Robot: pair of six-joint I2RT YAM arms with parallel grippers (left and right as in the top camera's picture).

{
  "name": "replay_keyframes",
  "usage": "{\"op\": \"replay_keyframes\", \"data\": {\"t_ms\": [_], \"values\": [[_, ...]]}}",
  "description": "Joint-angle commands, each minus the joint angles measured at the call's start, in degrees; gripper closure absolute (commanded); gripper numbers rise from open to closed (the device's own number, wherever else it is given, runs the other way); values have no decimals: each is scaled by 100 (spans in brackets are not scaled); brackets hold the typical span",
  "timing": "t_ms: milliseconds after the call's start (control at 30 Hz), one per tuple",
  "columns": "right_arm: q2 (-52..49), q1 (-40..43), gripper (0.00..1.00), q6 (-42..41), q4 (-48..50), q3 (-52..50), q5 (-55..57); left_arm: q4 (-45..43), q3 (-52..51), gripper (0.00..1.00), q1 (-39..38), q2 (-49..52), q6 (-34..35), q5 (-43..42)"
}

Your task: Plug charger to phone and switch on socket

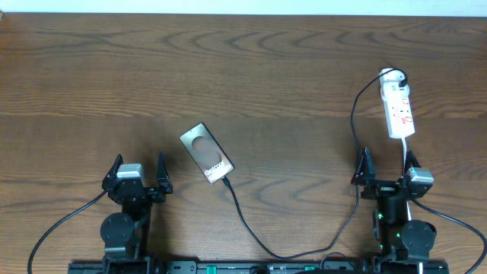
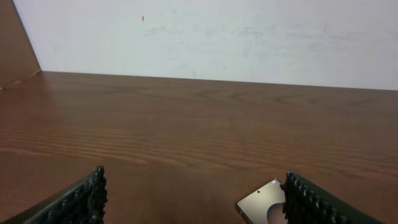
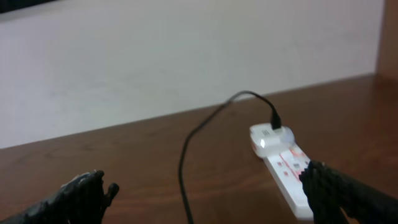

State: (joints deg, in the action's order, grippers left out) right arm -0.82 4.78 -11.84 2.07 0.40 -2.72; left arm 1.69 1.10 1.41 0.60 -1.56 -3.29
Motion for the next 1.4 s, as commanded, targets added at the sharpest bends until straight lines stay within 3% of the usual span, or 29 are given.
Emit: {"op": "replay_keyframes", "data": {"t_ms": [0, 67, 167, 267, 433, 567, 1367], "values": [[55, -74, 1, -885, -262, -11, 750, 214, -87, 13, 28, -37, -79, -55], [55, -85, 1, -1384, -546, -11, 1054, 214, -87, 13, 28, -37, -79, -55], [55, -125, 1, -1222, -573, -11, 1003, 214, -87, 13, 28, -37, -79, -52], [55, -201, 1, -929, -577, -11, 929, 214, -87, 13, 28, -37, -79, -55], [55, -280, 1, 299, -645, -13, 155, 214, -87, 13, 28, -37, -79, -52], [55, -297, 1, 516, -651, -13, 173, 214, -87, 13, 28, -37, -79, -55], [50, -299, 1, 656, -636, -9, 214, 214, -87, 13, 28, -37, -79, -55]]}}
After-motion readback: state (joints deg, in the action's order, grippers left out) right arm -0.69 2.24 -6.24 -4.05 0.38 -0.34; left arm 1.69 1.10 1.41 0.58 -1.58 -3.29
